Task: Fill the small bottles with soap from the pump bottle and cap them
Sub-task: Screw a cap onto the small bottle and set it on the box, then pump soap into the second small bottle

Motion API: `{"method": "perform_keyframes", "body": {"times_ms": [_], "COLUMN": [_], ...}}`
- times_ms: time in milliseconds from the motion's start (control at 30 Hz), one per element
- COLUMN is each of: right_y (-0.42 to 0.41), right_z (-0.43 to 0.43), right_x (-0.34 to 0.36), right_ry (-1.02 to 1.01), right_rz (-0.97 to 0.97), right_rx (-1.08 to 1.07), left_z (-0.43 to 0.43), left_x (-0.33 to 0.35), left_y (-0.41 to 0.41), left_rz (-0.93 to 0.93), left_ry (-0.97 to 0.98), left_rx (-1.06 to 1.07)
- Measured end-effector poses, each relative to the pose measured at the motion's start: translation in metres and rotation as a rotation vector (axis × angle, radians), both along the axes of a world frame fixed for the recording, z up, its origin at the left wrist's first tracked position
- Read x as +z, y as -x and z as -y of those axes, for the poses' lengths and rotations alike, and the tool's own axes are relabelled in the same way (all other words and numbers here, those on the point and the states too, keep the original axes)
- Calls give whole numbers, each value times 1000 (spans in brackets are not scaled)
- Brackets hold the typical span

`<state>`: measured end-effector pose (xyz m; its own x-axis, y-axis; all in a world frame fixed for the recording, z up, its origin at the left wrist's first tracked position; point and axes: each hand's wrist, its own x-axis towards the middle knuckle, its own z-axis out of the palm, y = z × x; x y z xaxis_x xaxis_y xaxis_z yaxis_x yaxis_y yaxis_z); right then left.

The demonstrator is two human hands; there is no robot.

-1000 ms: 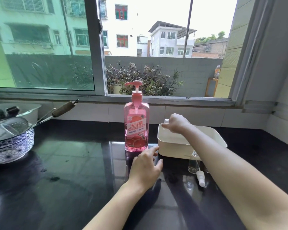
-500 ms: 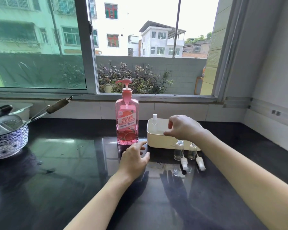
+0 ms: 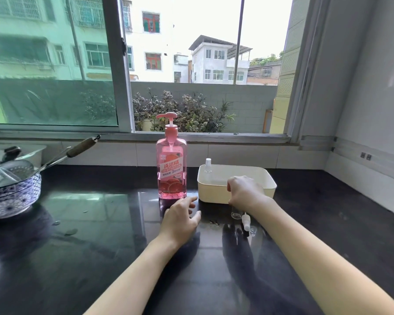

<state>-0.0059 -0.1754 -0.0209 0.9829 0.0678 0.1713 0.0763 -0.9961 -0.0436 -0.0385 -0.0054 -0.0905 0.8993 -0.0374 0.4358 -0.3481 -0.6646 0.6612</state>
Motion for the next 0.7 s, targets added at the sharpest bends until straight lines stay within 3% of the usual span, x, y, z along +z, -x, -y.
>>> {"method": "perform_keyframes", "body": {"times_ms": [300,700], "right_y": [2,1], "right_z": [-25,-66], "right_x": [7,20], "right_ry": [-209,-328], "right_rz": [3,74], "right_rx": [177,342], "left_z": [5,-6], "left_x": [3,6], "left_y": [2,-8], "left_rz": [43,-87], "left_ry": [35,372], "left_rx": [-67,16]}}
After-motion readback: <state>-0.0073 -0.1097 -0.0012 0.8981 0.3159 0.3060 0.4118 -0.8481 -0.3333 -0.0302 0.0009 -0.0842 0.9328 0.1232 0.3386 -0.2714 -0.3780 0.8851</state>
